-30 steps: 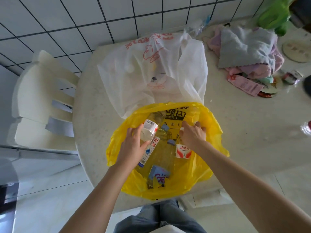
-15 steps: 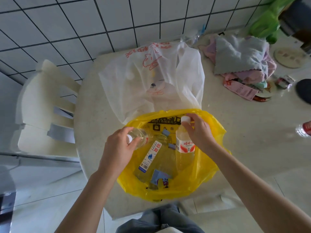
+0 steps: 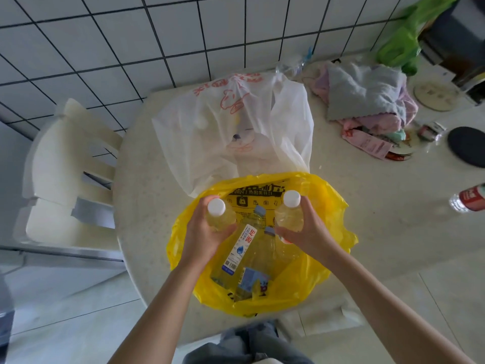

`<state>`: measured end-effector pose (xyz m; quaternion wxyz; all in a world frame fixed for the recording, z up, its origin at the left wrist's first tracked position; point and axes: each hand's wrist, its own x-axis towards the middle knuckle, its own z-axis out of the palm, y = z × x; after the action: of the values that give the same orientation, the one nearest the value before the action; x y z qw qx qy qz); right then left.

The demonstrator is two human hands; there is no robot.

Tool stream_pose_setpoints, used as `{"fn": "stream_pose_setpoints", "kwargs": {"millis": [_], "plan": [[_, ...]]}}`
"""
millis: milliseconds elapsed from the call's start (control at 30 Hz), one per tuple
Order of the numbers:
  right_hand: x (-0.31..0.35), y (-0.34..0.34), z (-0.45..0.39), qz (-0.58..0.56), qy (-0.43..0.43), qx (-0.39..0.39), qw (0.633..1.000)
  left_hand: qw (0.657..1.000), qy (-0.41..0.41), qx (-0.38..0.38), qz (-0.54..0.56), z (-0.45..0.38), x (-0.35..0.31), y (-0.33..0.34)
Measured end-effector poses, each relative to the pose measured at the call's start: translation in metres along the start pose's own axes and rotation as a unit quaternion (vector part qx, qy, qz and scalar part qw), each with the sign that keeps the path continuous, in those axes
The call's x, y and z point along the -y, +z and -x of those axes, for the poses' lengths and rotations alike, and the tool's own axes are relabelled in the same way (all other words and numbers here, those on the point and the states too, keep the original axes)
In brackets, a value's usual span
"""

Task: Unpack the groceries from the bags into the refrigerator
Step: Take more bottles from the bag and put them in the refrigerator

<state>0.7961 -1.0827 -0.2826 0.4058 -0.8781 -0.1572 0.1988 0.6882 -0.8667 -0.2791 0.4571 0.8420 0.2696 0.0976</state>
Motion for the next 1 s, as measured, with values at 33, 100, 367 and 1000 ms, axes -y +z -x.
{"fn": "stream_pose_setpoints", "kwargs": {"millis": [33,100,367,1000], "plan": [[-0.002,0.001,0.001,-0.003,-0.003,0.000,1.000,1.000,-0.017,-0.004,0.009,0.001,0.001,0.001],[-0.003,0.001,0.003,-0.013,-0.009,0.001,1.000,0.997,-0.059,-0.011,0.038,0.002,0.005,0.005],[-0.004,0.003,0.005,-0.004,0.042,-0.011,0.999,0.992,-0.096,-0.039,0.077,0.004,0.017,0.016],[0.109,-0.014,0.055,-0.189,-0.042,-0.181,0.964,0.974,-0.008,-0.059,0.217,0.025,-0.041,-0.074]]}}
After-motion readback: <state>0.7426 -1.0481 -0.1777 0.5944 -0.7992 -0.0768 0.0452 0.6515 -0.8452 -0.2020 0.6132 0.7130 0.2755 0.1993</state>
